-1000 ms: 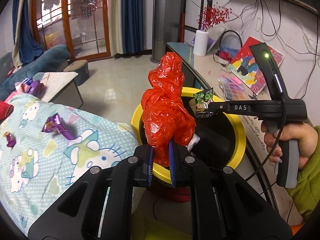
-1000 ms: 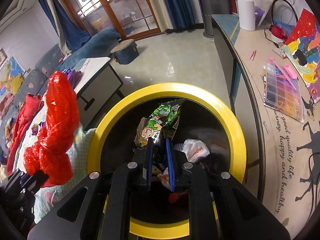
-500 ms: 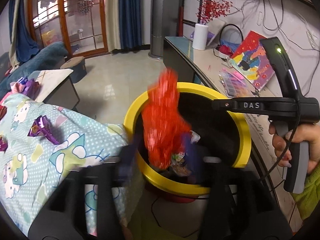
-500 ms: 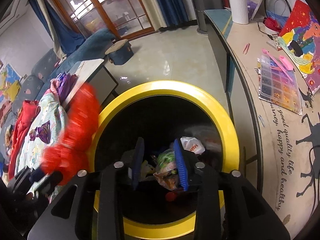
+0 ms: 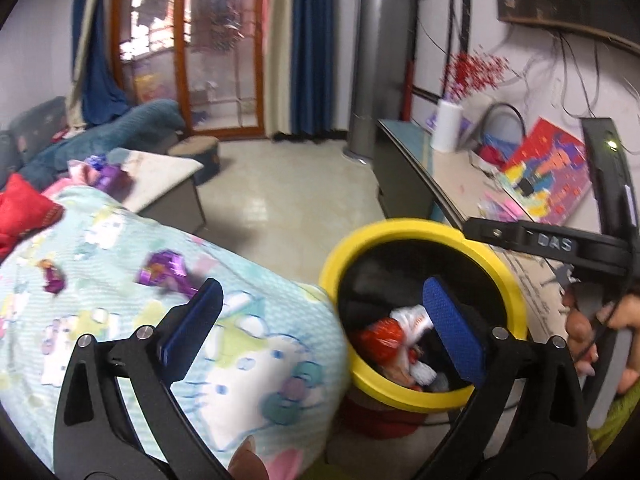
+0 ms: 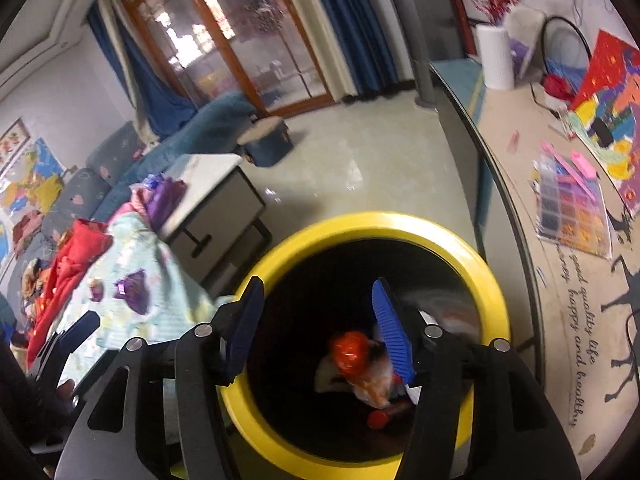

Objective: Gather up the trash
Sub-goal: 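Move both open tools back over the gold and purple wrappers on the bed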

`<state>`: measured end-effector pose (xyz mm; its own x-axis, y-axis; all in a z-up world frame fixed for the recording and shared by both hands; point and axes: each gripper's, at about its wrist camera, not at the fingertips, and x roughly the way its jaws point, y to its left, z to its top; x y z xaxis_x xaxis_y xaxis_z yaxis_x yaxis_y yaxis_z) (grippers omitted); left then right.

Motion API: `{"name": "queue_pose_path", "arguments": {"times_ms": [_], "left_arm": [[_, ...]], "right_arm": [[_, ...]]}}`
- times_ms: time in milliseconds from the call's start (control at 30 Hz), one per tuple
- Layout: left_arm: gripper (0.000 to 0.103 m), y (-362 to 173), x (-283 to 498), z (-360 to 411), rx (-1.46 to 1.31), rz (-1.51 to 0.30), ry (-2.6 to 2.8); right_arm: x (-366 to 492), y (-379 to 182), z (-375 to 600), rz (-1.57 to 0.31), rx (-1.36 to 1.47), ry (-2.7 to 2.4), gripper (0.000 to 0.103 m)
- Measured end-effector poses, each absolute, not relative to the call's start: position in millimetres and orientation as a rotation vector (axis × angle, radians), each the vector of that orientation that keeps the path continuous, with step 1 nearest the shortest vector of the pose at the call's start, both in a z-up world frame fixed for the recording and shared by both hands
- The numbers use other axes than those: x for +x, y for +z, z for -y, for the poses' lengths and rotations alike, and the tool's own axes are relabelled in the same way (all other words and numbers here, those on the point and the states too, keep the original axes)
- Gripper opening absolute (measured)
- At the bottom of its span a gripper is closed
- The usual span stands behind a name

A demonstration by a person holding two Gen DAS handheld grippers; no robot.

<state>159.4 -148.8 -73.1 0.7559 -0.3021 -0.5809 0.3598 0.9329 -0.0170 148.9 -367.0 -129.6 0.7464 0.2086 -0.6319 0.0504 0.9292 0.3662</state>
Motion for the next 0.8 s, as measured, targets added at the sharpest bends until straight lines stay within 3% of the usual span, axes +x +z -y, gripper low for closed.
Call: {"name": "queue_pose_path", "arguments": {"times_ms": [300, 800], "left_arm": [[0.092, -54.5, 163.7, 102.7, 0.034, -0.545, -0.222], [0.092, -46.6, 173.6, 13.2, -0.112, -0.503, -0.029]], "right_arm": [[141.8, -105.9, 316.2, -0.652, 0.273, 0.200, 0.066], [156.4, -96.6, 228.3, -0.666, 0.147, 0.359, 0.067]]}}
